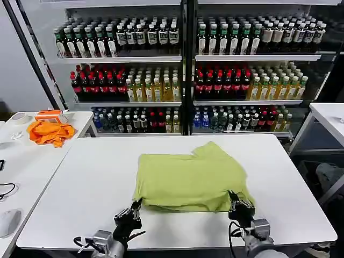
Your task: Fold and organize the clothes.
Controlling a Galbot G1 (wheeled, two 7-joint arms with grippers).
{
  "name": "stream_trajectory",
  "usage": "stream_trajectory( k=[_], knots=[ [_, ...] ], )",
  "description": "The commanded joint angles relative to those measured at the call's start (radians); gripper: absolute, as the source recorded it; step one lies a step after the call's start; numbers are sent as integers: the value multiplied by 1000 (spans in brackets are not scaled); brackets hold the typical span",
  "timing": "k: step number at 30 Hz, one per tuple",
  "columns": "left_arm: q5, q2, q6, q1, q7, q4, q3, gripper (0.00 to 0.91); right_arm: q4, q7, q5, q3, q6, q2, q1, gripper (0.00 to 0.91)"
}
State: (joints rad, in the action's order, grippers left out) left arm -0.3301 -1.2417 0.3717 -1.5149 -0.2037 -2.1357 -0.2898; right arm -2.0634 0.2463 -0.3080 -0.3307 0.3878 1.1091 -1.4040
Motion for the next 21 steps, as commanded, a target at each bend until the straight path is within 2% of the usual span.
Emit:
stream_trajectory(
  k=[1, 20, 21],
  knots=[
    [-9, 4, 0, 72, -3, 76, 2, 30, 58, 5, -5, 28, 3, -9, 68, 0],
    [-9, 2, -16, 201, -12, 198, 42, 40, 128, 6, 11, 31, -6, -2, 115, 0],
    [-5, 1, -16, 206, -12, 208, 43, 141, 130, 5, 12, 32, -5, -1, 117, 0]
  ],
)
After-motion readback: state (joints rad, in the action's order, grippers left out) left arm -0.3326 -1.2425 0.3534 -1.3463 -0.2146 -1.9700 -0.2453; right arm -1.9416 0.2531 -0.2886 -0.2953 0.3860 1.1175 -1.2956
